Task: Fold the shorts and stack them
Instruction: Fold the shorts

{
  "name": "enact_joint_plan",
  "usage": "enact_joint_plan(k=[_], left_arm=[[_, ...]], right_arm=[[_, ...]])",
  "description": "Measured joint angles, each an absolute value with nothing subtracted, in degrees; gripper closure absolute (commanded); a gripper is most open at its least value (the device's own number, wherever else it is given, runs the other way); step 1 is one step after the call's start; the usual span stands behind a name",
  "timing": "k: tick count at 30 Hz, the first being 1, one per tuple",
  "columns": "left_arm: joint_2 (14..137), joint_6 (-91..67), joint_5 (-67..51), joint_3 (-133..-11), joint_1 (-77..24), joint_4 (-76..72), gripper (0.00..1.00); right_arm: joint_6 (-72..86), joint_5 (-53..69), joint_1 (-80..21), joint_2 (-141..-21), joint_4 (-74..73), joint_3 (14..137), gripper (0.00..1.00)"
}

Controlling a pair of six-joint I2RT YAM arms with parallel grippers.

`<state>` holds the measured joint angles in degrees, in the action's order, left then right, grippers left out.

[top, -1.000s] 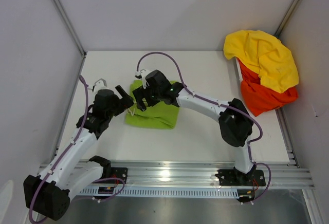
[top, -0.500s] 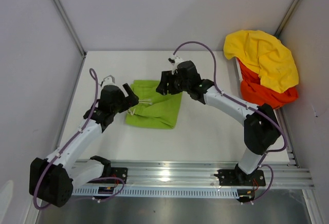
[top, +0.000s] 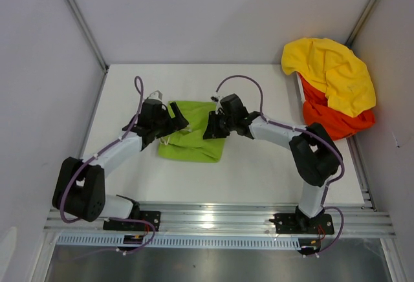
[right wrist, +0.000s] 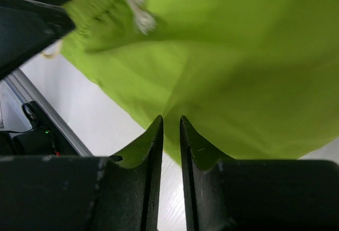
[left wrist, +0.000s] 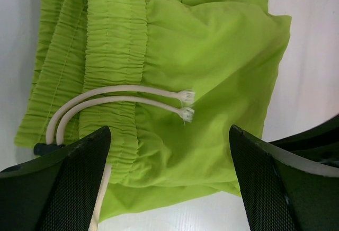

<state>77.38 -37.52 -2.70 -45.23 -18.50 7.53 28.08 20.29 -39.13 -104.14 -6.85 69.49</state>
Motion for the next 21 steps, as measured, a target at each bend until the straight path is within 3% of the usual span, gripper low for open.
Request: enact_joint_plan(k=[11, 21], left_arm=[[86.2, -37.6, -4.4, -47.2, -18.6, 4.2, 0.07], [80.9, -37.5, -3.9, -47.5, -18.7, 6.0, 0.07]], right_arm=[[27.9, 20.9, -42.2, -110.1, -10.2, 67.5, 0.80], [25.8, 24.5, -39.4, -106.4, -16.2, 71.5, 0.77]])
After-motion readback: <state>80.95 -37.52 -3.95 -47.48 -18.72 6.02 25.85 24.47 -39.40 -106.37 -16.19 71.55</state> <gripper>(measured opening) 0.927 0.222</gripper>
